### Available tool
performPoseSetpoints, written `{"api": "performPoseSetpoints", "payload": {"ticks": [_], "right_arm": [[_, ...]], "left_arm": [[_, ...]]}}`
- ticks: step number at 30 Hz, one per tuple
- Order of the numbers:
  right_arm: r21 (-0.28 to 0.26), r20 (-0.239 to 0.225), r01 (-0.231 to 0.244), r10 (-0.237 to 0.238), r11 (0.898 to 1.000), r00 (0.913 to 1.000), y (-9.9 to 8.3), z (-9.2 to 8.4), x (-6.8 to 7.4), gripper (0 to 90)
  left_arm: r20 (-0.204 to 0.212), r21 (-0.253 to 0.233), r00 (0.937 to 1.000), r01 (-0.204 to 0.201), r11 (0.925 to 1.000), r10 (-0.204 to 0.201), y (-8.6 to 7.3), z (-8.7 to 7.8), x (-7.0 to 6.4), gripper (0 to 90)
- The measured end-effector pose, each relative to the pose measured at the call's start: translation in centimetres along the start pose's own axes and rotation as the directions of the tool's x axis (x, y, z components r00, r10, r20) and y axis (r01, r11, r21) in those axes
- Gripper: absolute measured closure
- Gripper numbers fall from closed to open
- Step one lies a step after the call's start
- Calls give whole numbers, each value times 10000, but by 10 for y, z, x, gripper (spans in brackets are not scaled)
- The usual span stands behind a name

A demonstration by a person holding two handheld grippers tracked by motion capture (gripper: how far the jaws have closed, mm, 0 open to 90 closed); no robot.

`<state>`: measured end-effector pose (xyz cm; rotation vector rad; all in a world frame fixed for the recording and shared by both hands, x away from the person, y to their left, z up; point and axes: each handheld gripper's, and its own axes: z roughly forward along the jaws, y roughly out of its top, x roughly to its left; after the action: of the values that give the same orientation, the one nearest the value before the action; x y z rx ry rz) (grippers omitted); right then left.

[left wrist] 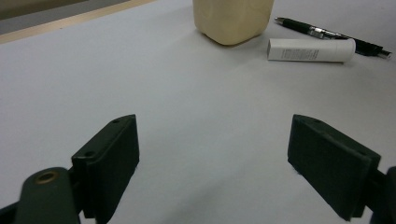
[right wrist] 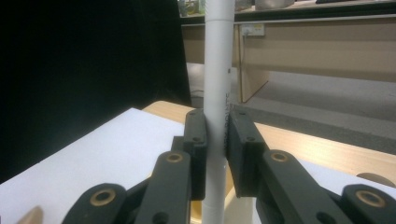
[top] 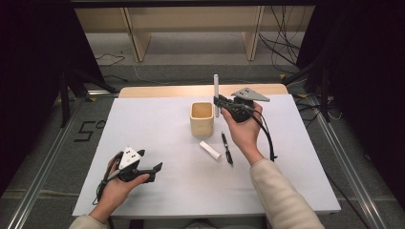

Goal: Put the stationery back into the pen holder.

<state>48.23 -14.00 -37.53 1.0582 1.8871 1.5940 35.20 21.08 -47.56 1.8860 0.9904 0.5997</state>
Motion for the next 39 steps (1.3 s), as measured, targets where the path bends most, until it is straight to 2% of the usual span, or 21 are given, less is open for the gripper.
{"api": "performPoseSetpoints", "payload": {"ticks": [28,39], "right_arm": [[-81,-101,-1,0,10000,9999,1,21,6,793],[-45,-5,29,-29,10000,10000,-1,25,4,792]], "left_arm": [[25,14,10000,-1,10000,1,0,0,1,163],[24,9,10000,5,10000,-5,0,0,0,163]]}}
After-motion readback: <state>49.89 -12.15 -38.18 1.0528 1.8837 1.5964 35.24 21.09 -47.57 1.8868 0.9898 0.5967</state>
